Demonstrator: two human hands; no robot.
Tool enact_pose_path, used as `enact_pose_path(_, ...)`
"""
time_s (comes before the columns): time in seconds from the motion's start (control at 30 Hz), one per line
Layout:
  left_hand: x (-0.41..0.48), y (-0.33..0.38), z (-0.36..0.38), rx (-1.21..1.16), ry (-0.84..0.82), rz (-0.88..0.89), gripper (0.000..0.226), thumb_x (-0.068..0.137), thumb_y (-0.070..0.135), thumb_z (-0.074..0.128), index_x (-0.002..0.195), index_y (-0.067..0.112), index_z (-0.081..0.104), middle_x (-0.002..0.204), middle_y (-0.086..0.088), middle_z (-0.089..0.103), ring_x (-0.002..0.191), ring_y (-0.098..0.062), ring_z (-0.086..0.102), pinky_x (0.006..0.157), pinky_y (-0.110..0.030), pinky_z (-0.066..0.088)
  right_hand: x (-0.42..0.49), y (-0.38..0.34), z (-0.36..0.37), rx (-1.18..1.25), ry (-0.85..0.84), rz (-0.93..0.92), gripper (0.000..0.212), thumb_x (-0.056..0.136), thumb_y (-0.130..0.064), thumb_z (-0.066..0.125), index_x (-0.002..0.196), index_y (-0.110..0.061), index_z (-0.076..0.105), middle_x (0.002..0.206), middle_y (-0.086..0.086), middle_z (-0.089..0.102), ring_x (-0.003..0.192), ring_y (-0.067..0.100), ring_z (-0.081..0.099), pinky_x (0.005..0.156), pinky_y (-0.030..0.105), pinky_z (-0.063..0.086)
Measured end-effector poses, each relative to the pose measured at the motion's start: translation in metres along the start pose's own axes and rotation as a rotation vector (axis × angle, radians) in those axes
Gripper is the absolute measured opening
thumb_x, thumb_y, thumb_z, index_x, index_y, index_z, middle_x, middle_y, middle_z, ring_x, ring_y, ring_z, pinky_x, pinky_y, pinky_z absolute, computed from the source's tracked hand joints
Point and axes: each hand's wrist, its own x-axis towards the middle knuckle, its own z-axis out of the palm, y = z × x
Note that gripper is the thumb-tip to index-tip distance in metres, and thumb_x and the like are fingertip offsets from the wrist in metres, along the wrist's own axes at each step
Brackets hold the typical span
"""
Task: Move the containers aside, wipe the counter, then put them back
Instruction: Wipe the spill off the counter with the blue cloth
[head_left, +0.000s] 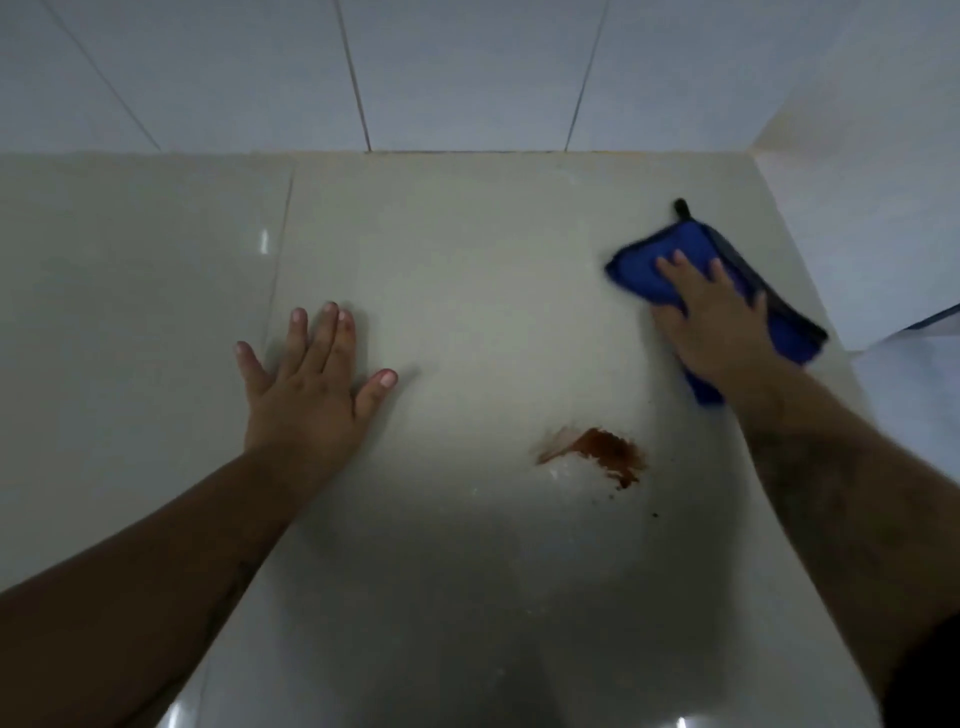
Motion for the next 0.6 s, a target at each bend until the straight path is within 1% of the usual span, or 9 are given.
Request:
enact_pose_path(0.07,-0.008,0.016,0.002,-0.018,-0.005,0.009,0.084,0.085,0.070,-0.007,0.153,0.021,-0.003,0.162,0.005,-0.004,0.147,-0.017,-0.013,0.111,-0.062,-0.007,-0.065,-0.014,0.018,-0.002,0.030,0.026,0.057,0.095,-0.038,0.031,0.150,-0.038,0.017,0.161,-0.014,0.010,0.149,0.023,0.002,0.113,0.066,0.002)
enact_pose_path(0.1,-0.011,0.022,0.004,-0.030,-0.008,0.013,0.083,0.085,0.069,-0.007,0.153,0.021,-0.004,0.162,0.005,-0.005,0.147,-0.017,-0.014,0.111,-0.061,-0.008,-0.101,-0.035,0.030,-0.014,0.023,0.007,0.059,0.093,-0.040,0.030,0.150,-0.039,0.016,0.161,-0.015,0.008,0.149,0.023,0.000,0.113,0.066,-0.001)
enact_pose_path(0.17,-0.014,0.030,0.007,-0.053,-0.008,-0.005,0.081,0.086,0.068,-0.007,0.153,0.022,-0.005,0.162,0.006,-0.006,0.147,-0.016,-0.014,0.112,-0.059,-0.010,-0.154,-0.089,0.054,-0.021,-0.030,-0.160,0.061,0.091,-0.048,0.026,0.150,-0.040,0.014,0.160,-0.018,0.006,0.149,0.022,-0.003,0.110,0.063,-0.007)
enact_pose_path(0.23,-0.012,0.032,0.007,-0.077,0.005,-0.039,0.080,0.086,0.066,-0.006,0.153,0.022,-0.003,0.162,0.006,-0.004,0.147,-0.016,-0.012,0.113,-0.057,-0.009,-0.164,-0.131,0.074,-0.027,-0.066,-0.388,0.058,0.092,-0.050,0.024,0.149,-0.041,0.017,0.159,-0.019,0.012,0.149,0.021,0.000,0.111,0.062,-0.008)
enact_pose_path(0.3,-0.011,0.031,0.006,-0.114,0.019,-0.053,0.079,0.087,0.063,-0.006,0.153,0.022,-0.001,0.162,0.005,-0.003,0.147,-0.015,-0.010,0.113,-0.055,-0.008,-0.117,-0.146,0.072,-0.029,-0.058,-0.498,0.054,0.096,-0.047,0.029,0.149,-0.040,0.021,0.159,-0.019,0.015,0.149,0.018,0.003,0.112,0.061,-0.005)
enact_pose_path(0.37,-0.012,0.030,0.004,-0.142,0.026,-0.045,0.077,0.087,0.062,-0.005,0.153,0.023,-0.001,0.162,0.005,-0.003,0.147,-0.015,-0.011,0.114,-0.052,-0.008,-0.051,-0.132,0.054,-0.014,-0.055,-0.474,0.052,0.099,-0.044,0.031,0.149,-0.039,0.022,0.159,-0.019,0.014,0.148,0.016,0.003,0.113,0.061,-0.004)
enact_pose_path(0.47,-0.013,0.029,0.003,-0.157,0.024,-0.024,0.075,0.089,0.061,-0.003,0.154,0.023,-0.001,0.162,0.005,-0.004,0.147,-0.014,-0.012,0.115,-0.050,-0.009,0.004,-0.066,0.026,0.061,-0.090,-0.335,0.048,0.101,-0.045,0.031,0.148,-0.039,0.026,0.159,-0.017,0.018,0.148,0.014,0.006,0.113,0.063,-0.003)
enact_pose_path(0.53,-0.015,0.027,0.004,-0.154,0.016,-0.002,0.074,0.090,0.061,-0.003,0.153,0.023,0.000,0.162,0.005,-0.003,0.147,-0.014,-0.013,0.116,-0.051,-0.009,-0.013,-0.021,0.014,0.092,-0.073,-0.301,0.046,0.102,-0.044,0.031,0.147,-0.038,0.029,0.158,-0.016,0.021,0.148,0.014,0.009,0.114,0.061,-0.002)
enact_pose_path(0.6,-0.016,0.025,0.005,-0.169,0.007,0.031,0.075,0.089,0.061,-0.003,0.153,0.022,0.001,0.162,0.006,-0.002,0.147,-0.014,-0.012,0.116,-0.050,-0.011,-0.060,-0.001,0.018,0.048,-0.042,-0.270,0.049,0.098,-0.048,0.027,0.146,-0.038,0.031,0.158,-0.015,0.023,0.148,0.015,0.010,0.115,0.061,0.000)
